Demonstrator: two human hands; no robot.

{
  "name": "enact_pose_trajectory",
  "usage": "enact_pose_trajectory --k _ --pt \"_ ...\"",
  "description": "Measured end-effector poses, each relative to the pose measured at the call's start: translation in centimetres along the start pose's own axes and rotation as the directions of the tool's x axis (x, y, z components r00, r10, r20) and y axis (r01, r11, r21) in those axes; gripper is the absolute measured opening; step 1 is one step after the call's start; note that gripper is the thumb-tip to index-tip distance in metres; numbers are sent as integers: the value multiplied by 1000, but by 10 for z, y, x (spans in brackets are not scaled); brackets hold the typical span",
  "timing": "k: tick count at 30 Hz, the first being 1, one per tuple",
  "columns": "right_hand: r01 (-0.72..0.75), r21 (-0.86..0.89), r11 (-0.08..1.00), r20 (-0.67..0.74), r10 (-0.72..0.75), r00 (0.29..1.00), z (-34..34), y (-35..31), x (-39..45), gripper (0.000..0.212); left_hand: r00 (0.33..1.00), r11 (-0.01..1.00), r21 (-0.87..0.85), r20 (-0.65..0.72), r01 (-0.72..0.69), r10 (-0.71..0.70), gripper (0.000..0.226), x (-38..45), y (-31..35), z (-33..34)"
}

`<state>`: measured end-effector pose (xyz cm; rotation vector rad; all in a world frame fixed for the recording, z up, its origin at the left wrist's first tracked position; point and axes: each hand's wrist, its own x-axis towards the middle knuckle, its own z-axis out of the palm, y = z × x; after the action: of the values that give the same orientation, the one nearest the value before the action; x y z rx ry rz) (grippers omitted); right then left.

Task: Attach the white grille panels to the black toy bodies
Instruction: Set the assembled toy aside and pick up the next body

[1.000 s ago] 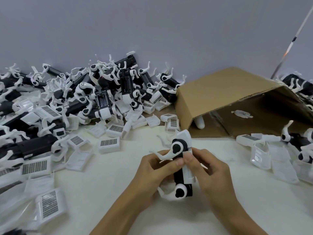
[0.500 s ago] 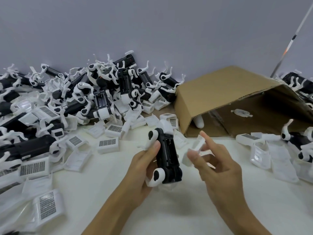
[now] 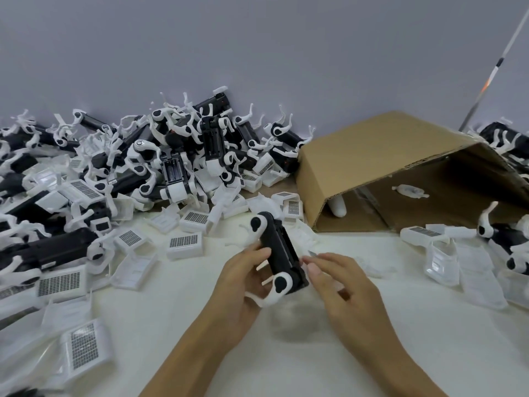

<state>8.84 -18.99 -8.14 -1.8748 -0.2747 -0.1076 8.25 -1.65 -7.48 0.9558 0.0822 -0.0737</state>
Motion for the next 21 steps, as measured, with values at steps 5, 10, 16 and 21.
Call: enact_pose_trajectory --k 5,10,16,21 --pt "20 -122 992 107 -7 994 6 -9 -8 56 995 988 117 -5 -102 103 42 -3 -2 0" --pt "43 -65 997 1 -43 999 3 -14 -12 47 982 970 185 128 -159 137 31 -7 -8 4" --pt "44 35 998 63 -46 997 -4 -14 -10 94 925 864 346 242 -365 294 26 -9 6 0" --pt "222 150 964 103 -238 966 -12 -16 -4 95 768 94 800 526 -593 366 55 -14 16 -14"
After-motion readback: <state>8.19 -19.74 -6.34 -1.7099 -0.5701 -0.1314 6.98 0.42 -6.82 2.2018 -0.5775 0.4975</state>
